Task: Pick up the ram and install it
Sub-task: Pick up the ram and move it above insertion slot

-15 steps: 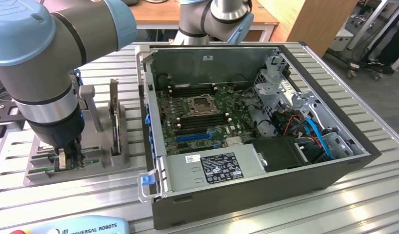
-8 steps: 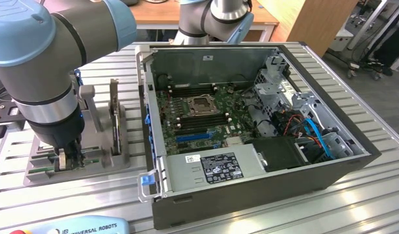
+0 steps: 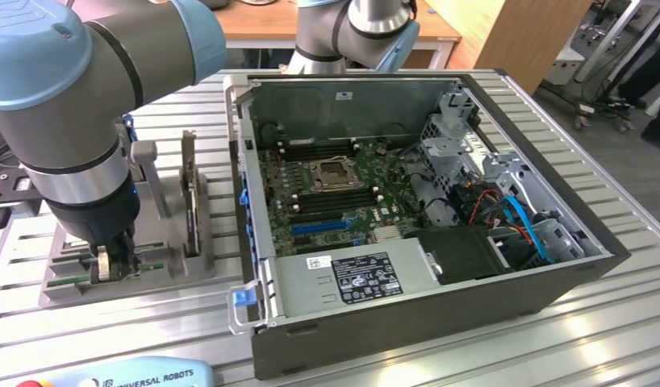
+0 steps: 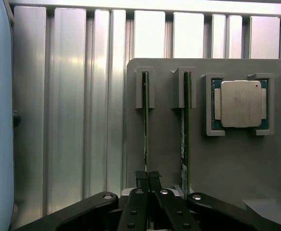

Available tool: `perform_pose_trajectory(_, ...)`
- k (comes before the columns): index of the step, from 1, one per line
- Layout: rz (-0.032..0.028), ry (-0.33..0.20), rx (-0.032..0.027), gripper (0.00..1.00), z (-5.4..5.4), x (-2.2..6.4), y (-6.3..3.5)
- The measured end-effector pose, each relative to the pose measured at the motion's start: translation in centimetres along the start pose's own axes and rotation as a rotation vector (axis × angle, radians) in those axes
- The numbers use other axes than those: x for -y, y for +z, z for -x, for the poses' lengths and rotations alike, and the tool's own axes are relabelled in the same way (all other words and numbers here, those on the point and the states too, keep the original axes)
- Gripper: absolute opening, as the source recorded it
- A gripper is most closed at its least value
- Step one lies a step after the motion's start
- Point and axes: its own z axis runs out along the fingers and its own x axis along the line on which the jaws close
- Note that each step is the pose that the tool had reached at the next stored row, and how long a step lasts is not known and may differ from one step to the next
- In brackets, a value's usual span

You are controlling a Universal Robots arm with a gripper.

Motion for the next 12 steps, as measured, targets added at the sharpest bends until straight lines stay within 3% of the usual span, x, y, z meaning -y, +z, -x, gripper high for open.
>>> perform_pose_trajectory(12, 0.0, 0.0, 0.0001, 0.11, 0.0, 0.0, 0.0)
